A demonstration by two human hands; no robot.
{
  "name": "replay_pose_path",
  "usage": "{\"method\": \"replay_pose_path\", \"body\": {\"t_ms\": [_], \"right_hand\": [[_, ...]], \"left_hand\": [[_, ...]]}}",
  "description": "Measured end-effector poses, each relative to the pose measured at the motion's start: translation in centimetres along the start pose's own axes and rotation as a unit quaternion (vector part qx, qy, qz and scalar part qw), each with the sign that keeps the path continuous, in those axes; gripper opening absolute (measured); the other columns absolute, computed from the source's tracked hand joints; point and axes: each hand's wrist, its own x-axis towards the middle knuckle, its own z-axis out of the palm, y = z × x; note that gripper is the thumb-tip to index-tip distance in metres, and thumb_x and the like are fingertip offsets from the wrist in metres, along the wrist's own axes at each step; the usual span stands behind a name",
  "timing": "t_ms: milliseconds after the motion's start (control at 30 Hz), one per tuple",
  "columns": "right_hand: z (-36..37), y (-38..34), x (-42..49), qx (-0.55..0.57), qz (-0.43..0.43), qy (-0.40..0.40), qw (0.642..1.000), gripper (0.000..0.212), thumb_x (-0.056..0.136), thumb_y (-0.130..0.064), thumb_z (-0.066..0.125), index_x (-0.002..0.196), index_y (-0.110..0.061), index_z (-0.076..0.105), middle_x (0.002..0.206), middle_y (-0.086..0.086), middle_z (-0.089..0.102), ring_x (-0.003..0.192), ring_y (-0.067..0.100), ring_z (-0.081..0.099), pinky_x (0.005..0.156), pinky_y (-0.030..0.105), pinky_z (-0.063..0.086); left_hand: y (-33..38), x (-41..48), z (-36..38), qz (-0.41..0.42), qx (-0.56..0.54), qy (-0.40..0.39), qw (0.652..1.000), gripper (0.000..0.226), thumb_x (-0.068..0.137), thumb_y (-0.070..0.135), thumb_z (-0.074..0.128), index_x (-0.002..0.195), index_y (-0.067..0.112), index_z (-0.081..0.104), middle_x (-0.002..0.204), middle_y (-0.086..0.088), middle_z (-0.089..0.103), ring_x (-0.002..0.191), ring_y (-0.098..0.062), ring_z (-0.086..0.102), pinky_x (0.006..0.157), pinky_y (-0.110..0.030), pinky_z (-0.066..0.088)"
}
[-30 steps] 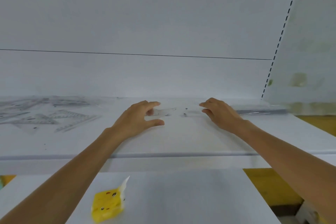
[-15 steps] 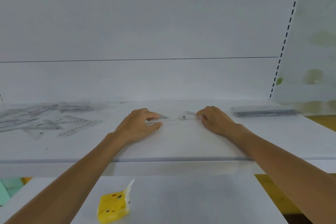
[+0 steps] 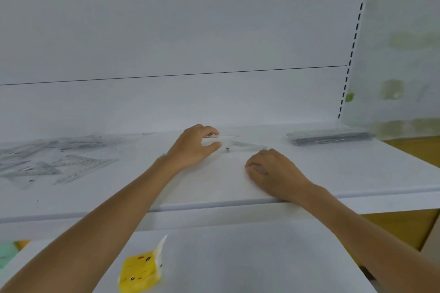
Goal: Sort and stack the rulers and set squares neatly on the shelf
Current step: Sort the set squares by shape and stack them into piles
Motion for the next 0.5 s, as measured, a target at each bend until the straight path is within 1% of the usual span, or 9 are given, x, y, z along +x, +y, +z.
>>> {"method": "replay_pose_path", "body": {"t_ms": [67,233,333,400,500], "right_hand": [[-0.1,0.0,0.1,-0.006,-0.005,0.010,1.000,0.028,0.094,-0.029,0.040,0.108,-0.019,0.063,0.113,0.001,0.060,0.107,0.020,0.048,0.091,0.033,0.041],[0.4,0.2,0.2,-0.007,-0.007,0.023,1.000,0.028,0.094,-0.028,0.040,0.107,-0.018,0.063,0.111,0.002,0.061,0.106,0.020,0.049,0.088,0.033,0.042],[0.4,0.5,0.3,-0.003,-0.005,0.028,1.000,0.028,0.093,-0.027,0.040,0.106,-0.018,0.064,0.109,0.001,0.062,0.104,0.020,0.050,0.087,0.032,0.042],[0.6,0.5,0.3,0.003,-0.002,0.035,0.999,0.028,0.093,-0.026,0.040,0.104,-0.016,0.064,0.107,0.002,0.063,0.101,0.020,0.050,0.083,0.031,0.041],[0.7,0.5,0.3,0.004,0.005,0.040,0.999,0.028,0.093,-0.026,0.039,0.103,-0.015,0.064,0.105,0.003,0.062,0.099,0.021,0.050,0.081,0.032,0.041]], "left_hand": [[0.5,1.0,1.0,0.004,0.004,-0.013,1.000,0.031,0.086,0.033,0.061,0.114,0.019,0.061,0.112,-0.001,0.060,0.106,-0.012,0.055,0.093,-0.024,0.039],[1.3,3.3,2.2,-0.001,0.010,-0.043,0.999,0.031,0.088,0.034,0.058,0.115,0.020,0.059,0.116,-0.001,0.058,0.110,-0.011,0.053,0.093,-0.023,0.038],[1.6,4.2,3.1,-0.009,0.005,-0.042,0.999,0.031,0.087,0.035,0.058,0.114,0.020,0.060,0.115,-0.001,0.058,0.110,-0.013,0.053,0.094,-0.027,0.041],[1.8,4.4,4.0,-0.010,0.008,-0.050,0.999,0.031,0.086,0.034,0.059,0.114,0.020,0.060,0.114,-0.001,0.058,0.109,-0.014,0.053,0.096,-0.031,0.042],[1.8,4.7,5.3,-0.005,-0.003,-0.068,0.998,0.031,0.085,0.035,0.059,0.113,0.022,0.061,0.114,-0.001,0.057,0.109,-0.014,0.053,0.096,-0.032,0.041]]}}
